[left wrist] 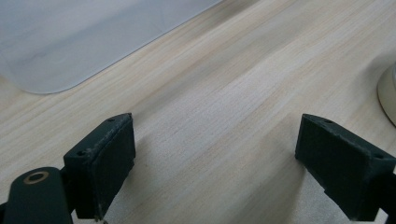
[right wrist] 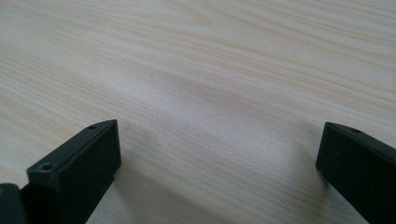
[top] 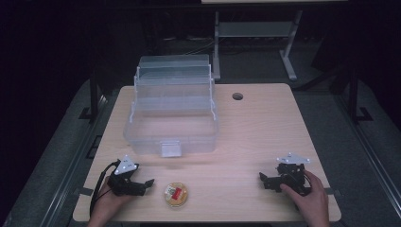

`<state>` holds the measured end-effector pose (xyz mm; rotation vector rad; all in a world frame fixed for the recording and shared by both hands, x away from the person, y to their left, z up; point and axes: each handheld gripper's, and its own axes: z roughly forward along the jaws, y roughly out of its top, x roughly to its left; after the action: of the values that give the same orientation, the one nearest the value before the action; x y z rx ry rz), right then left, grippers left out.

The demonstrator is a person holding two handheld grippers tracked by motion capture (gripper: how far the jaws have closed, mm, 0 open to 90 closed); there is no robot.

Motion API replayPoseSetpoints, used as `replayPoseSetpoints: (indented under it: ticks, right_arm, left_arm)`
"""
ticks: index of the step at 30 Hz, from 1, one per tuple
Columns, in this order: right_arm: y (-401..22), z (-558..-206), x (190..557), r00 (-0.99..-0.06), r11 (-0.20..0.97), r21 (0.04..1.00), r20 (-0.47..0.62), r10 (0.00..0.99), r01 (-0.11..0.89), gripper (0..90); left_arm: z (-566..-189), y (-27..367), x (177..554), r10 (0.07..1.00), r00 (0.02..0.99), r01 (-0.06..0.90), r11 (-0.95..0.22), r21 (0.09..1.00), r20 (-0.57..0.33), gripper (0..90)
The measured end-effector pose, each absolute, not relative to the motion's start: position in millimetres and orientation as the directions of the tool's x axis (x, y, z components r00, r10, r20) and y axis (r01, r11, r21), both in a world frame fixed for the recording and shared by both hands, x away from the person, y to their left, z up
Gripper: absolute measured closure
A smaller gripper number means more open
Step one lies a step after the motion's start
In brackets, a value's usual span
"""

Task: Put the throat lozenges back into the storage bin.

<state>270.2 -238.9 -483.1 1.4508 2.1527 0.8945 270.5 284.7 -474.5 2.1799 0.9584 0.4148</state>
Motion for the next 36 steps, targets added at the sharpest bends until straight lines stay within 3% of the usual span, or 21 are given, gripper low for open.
replayPoseSetpoints:
  ticks: [36]
  right_arm:
    - [-239,-483,270,-0.386,0.258,0.693,0.032,0.922,0.673,0.0]
  left_arm:
    - [-464,285,267,0.739,0.673,0.541,-0.495,0.68,0.003,14.2]
